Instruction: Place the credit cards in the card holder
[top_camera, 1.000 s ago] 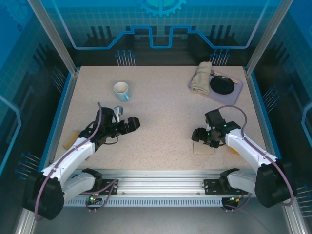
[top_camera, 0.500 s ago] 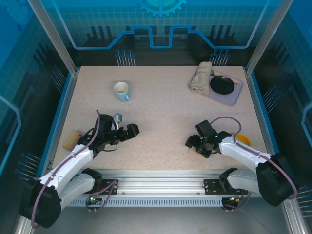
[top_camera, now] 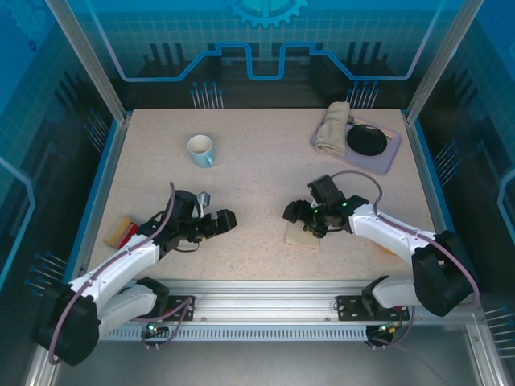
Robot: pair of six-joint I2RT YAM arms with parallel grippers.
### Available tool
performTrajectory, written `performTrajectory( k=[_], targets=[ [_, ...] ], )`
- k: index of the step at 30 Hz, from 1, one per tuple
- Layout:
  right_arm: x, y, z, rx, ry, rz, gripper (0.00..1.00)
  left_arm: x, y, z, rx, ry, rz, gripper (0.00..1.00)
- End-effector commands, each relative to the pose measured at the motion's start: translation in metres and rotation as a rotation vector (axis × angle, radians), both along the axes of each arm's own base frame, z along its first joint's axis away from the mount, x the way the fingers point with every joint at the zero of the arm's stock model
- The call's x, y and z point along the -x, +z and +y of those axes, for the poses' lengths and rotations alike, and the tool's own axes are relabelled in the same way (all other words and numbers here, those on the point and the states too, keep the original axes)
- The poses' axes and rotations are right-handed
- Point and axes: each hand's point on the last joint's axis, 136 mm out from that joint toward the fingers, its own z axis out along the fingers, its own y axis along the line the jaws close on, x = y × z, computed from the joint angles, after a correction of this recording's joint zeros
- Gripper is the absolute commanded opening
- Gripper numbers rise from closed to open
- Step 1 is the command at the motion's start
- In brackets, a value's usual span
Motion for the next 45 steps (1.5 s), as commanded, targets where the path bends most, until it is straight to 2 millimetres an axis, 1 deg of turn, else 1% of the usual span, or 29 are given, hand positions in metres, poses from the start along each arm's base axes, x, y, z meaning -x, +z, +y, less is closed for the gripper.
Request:
performTrajectory(
  k=[1,3,6,10,14,17,20,22,24,25,27,28,29,30,32,34,35,37,38,39,41,43,45],
  targets=[
    [0.021,-0.018,-0.044,0.186,0.084,0.059,0.74,-0.001,0.005,-0.01,0.031,-0.018,0.006,0.99],
    [0.024,-0.022,-0.045,0.17,0.104,0.071,0.74,-0.001,0.005,-0.013,0.029,-0.029,0.009,0.99],
    [0.027,-0.027,-0.039,0.142,0.128,0.081,0.73,-0.003,0.005,-0.017,0.023,-0.037,0.01,0.99],
    [0.031,-0.039,-0.037,0.122,0.12,0.109,0.72,-0.006,0.005,-0.022,0.024,-0.037,0.013,0.99],
    [0.041,-0.054,-0.032,0.12,0.081,0.167,0.73,-0.008,0.005,-0.024,0.029,-0.029,0.02,0.99],
    [0.047,-0.062,-0.019,0.07,0.037,0.202,0.73,-0.01,0.007,-0.024,0.03,-0.017,0.02,0.99],
    [0.053,-0.063,0.004,-0.022,-0.026,0.229,0.73,-0.011,0.009,-0.023,0.021,-0.009,0.023,0.99],
    [0.054,-0.058,0.024,-0.104,-0.058,0.228,0.73,-0.012,0.011,-0.023,0.022,-0.004,0.03,0.99],
    [0.052,-0.048,0.045,-0.173,-0.072,0.21,0.73,-0.012,0.011,-0.023,0.026,0.006,0.042,0.99],
    [0.052,-0.039,0.056,-0.198,-0.051,0.201,0.73,-0.011,0.01,-0.023,0.027,0.012,0.051,0.99],
    [0.048,-0.019,0.067,-0.188,0.009,0.152,0.73,-0.01,0.009,-0.023,0.035,0.019,0.068,0.99],
    [0.046,-0.01,0.066,-0.159,0.044,0.124,0.73,-0.01,0.008,-0.024,0.04,0.024,0.078,0.99],
    [0.042,-0.002,0.06,-0.105,0.076,0.087,0.72,-0.009,0.007,-0.024,0.046,0.029,0.089,0.99],
    [0.037,0.004,0.051,-0.029,0.105,0.037,0.72,-0.008,0.006,-0.026,0.052,0.028,0.1,0.99],
    [0.027,0.009,0.033,0.08,0.153,-0.033,0.7,-0.004,0.004,-0.029,0.068,0.028,0.12,0.98],
    [0.018,0.005,0.021,0.147,0.196,-0.056,0.65,-0.001,0.005,-0.036,0.095,0.021,0.128,0.98],
    [0.015,-0.002,0.015,0.173,0.208,-0.044,0.63,0.001,0.003,-0.04,0.108,0.02,0.137,0.97],
    [0.014,-0.013,0.015,0.166,0.26,-0.014,0.55,0.005,0.001,-0.048,0.126,0.015,0.16,0.95],
    [0.015,-0.02,0.015,0.167,0.279,0.004,0.53,0.007,0.0,-0.054,0.136,0.011,0.173,0.92],
    [0.009,-0.017,0.021,0.16,0.297,-0.004,0.5,0.01,-0.003,-0.061,0.142,0.003,0.187,0.9],
    [0.009,-0.027,0.024,0.163,0.33,0.018,0.46,0.016,-0.008,-0.071,0.143,0.003,0.212,0.87],
    [0.012,-0.035,0.027,0.161,0.358,0.043,0.43,0.023,-0.014,-0.081,0.143,-0.004,0.228,0.86],
    [0.013,-0.043,0.024,0.177,0.366,0.064,0.42,0.028,-0.022,-0.09,0.146,0.001,0.253,0.85]
  ],
)
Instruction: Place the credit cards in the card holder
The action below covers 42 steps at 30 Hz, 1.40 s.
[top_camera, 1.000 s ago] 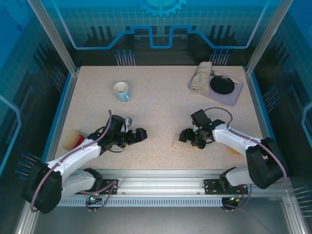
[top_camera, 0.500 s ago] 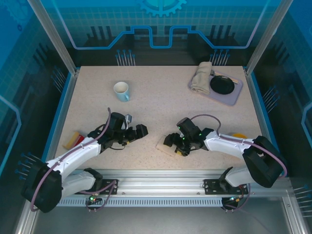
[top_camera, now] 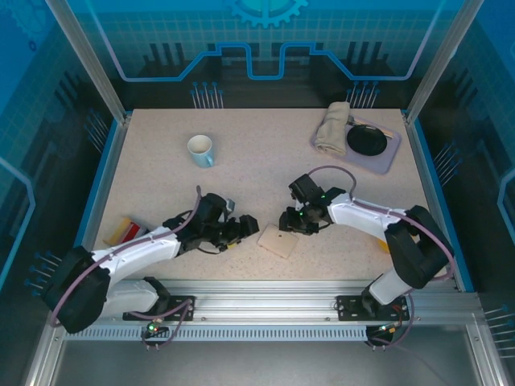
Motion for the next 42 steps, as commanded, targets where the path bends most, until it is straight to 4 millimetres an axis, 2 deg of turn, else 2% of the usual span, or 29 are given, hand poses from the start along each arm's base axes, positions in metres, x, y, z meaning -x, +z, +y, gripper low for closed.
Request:
performTrajectory(
  k=[1,6,8,13,20,26,34,42],
  targets=[
    [0.005,-0.003,-0.002,0.021,0.073,0.022,0.42,0.006,-0.013,-0.014,0.021,0.042,0.06,0.84],
    [0.009,-0.003,-0.004,-0.014,0.076,0.03,0.4,0.01,-0.03,-0.041,0.029,0.019,0.109,0.75],
    [0.018,-0.007,-0.007,-0.023,0.079,0.051,0.39,0.01,-0.036,-0.048,0.027,0.019,0.125,0.7],
    [0.031,-0.012,-0.008,-0.054,0.059,0.081,0.37,-0.001,-0.047,-0.053,0.034,0.077,0.129,0.62],
    [0.047,-0.015,0.001,-0.157,0.026,0.118,0.36,-0.021,-0.046,-0.066,0.02,0.084,0.101,0.51],
    [0.049,-0.013,0.004,-0.178,0.009,0.122,0.36,-0.036,-0.045,-0.068,0.029,0.098,0.095,0.42],
    [0.044,-0.011,-0.001,-0.134,-0.006,0.105,0.38,-0.037,-0.038,-0.059,0.032,0.088,0.061,0.39],
    [0.034,-0.003,-0.004,-0.087,0.019,0.065,0.4,-0.04,-0.041,-0.058,0.045,0.065,0.066,0.18]
  ],
)
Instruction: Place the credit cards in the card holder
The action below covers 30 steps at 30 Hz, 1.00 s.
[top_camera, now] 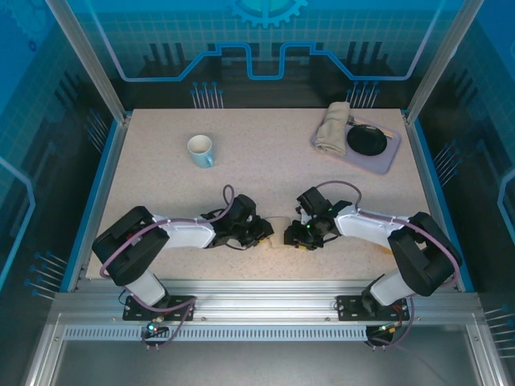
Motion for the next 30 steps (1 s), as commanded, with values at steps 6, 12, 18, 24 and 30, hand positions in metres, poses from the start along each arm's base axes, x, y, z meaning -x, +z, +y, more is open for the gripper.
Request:
performTrajectory(
  k=[6,12,18,24,30],
  targets=[
    [-0.014,0.02,-0.015,0.12,0.036,-0.087,0.4,-0.006,0.016,-0.001,0.008,-0.061,-0.074,0.05],
    [-0.041,0.04,-0.021,0.224,0.068,-0.22,0.43,-0.005,0.02,0.0,-0.044,-0.13,-0.103,0.05],
    [-0.044,0.032,0.0,0.269,0.147,-0.216,0.44,-0.006,0.02,-0.002,-0.031,-0.126,-0.102,0.06],
    [-0.043,0.014,0.008,0.343,0.183,-0.194,0.44,-0.008,0.02,-0.005,-0.015,-0.12,-0.104,0.06],
    [-0.038,-0.007,0.016,0.369,0.237,-0.17,0.47,-0.007,0.02,-0.005,-0.004,-0.118,-0.104,0.05]
  ],
)
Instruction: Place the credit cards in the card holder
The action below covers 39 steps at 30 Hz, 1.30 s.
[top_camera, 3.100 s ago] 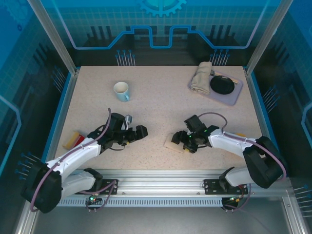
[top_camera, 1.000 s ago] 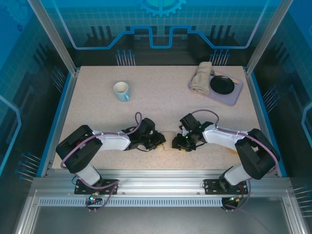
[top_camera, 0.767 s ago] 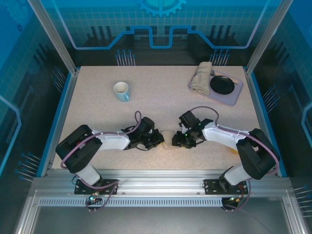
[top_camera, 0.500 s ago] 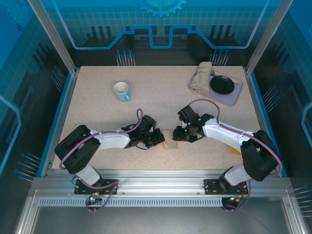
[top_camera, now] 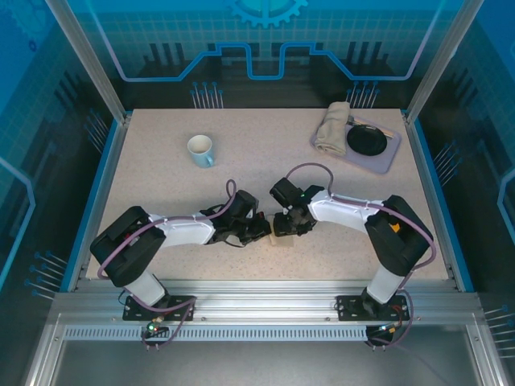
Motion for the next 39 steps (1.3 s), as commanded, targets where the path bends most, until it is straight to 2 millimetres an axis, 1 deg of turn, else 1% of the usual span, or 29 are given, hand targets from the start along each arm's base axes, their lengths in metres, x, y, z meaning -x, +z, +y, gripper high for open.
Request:
performTrajectory(
  k=[1,3,6,8,10,14,18,21,23,27,29,31,33,34,36,38,39],
  targets=[
    [0.003,-0.011,0.0,0.059,0.042,0.007,0.48,-0.004,0.012,-0.007,0.046,-0.018,-0.024,0.05],
    [0.003,-0.015,-0.005,0.119,0.05,-0.007,0.49,-0.003,0.011,-0.007,0.046,-0.019,-0.023,0.05],
    [-0.001,-0.017,-0.022,0.248,0.027,-0.037,0.47,-0.003,0.012,-0.005,0.042,-0.014,-0.025,0.03],
    [-0.004,-0.015,-0.038,0.335,-0.005,-0.065,0.44,-0.002,0.01,-0.002,0.027,-0.011,-0.024,0.02],
    [-0.007,-0.009,-0.05,0.387,-0.028,-0.095,0.4,0.001,0.007,0.003,0.008,-0.011,-0.018,0.0],
    [-0.012,0.003,-0.064,0.402,-0.072,-0.134,0.32,0.009,-0.001,0.013,-0.03,-0.016,-0.005,0.0],
    [-0.014,0.006,-0.073,0.384,-0.106,-0.121,0.27,0.014,-0.006,0.021,-0.052,-0.004,-0.001,0.0],
    [-0.014,0.002,-0.074,0.358,-0.106,-0.102,0.26,0.014,-0.007,0.022,-0.053,-0.001,-0.001,0.0],
    [-0.013,0.001,-0.071,0.326,-0.104,-0.09,0.27,0.014,-0.007,0.02,-0.055,-0.011,0.0,0.0],
    [-0.012,-0.003,-0.056,0.231,-0.087,-0.056,0.27,0.011,-0.006,0.017,-0.053,-0.019,-0.001,0.01],
    [-0.011,-0.005,-0.055,0.231,-0.091,-0.047,0.27,0.01,-0.005,0.017,-0.058,-0.021,-0.002,0.03],
    [-0.01,-0.006,-0.058,0.256,-0.086,-0.041,0.29,0.011,-0.006,0.017,-0.07,-0.025,0.002,0.09],
    [-0.009,-0.008,-0.063,0.285,-0.082,-0.033,0.29,0.01,-0.004,0.018,-0.074,-0.025,-0.001,0.14],
    [-0.009,-0.007,-0.064,0.292,-0.08,-0.032,0.3,0.01,-0.002,0.019,-0.076,-0.024,-0.005,0.18],
    [-0.009,-0.002,-0.062,0.276,-0.074,-0.042,0.31,0.01,0.003,0.022,-0.087,-0.018,-0.022,0.21],
    [-0.012,0.012,-0.06,0.228,-0.081,-0.07,0.33,0.009,0.013,0.03,-0.118,-0.002,-0.045,0.29],
    [-0.013,0.019,-0.058,0.201,-0.082,-0.088,0.34,0.008,0.017,0.035,-0.138,0.005,-0.057,0.32]
  ],
)
